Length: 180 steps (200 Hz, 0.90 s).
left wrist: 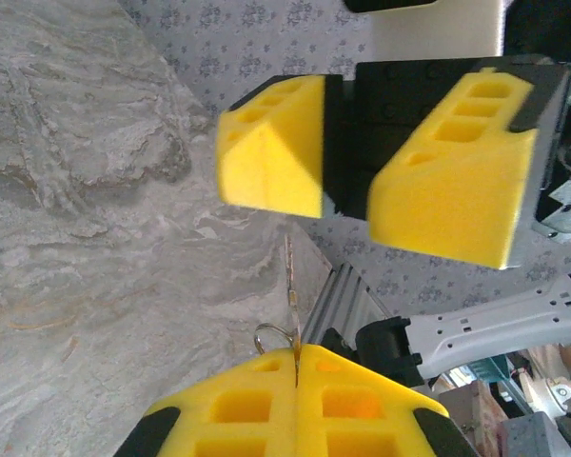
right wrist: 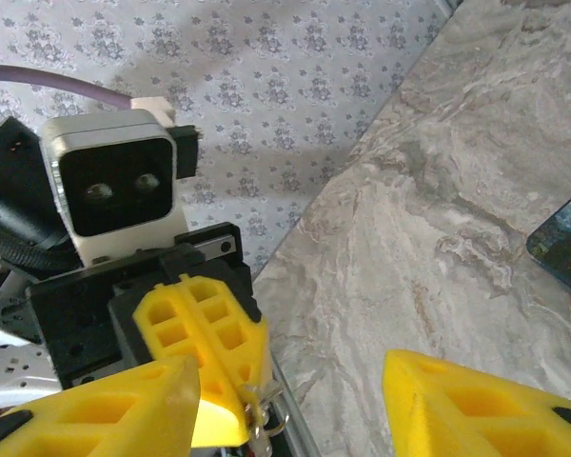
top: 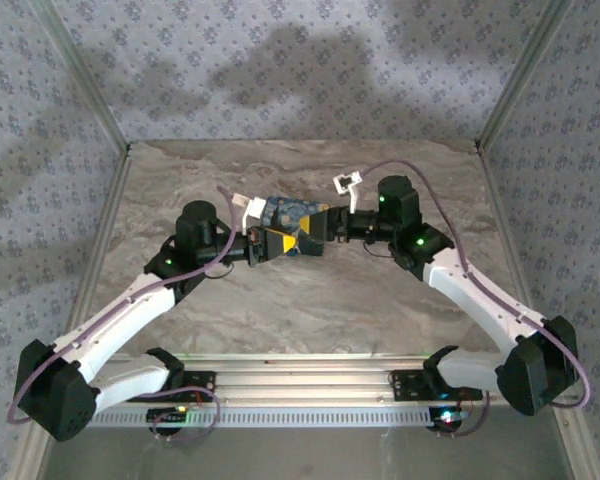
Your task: Unlock the padlock with the key
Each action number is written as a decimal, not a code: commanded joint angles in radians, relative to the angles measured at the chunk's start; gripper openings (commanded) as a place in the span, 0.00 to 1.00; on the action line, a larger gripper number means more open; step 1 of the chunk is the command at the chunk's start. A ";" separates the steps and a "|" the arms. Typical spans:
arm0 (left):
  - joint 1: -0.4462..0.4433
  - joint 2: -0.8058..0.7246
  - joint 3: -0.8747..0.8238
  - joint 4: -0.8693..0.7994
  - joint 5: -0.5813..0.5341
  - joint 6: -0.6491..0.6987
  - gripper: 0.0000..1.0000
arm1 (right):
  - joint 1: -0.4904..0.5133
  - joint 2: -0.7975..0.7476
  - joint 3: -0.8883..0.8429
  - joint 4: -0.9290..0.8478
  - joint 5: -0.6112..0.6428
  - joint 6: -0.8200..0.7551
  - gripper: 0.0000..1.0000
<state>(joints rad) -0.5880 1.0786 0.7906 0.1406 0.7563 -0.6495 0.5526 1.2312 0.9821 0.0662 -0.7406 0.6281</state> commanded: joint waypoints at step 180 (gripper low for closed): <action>0.007 -0.050 0.027 0.018 0.068 0.062 0.00 | 0.042 -0.013 0.063 0.000 -0.074 0.034 0.59</action>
<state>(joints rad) -0.5880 1.0328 0.7860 0.1387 0.7906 -0.6109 0.5671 1.1877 0.9943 0.1200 -0.7834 0.7063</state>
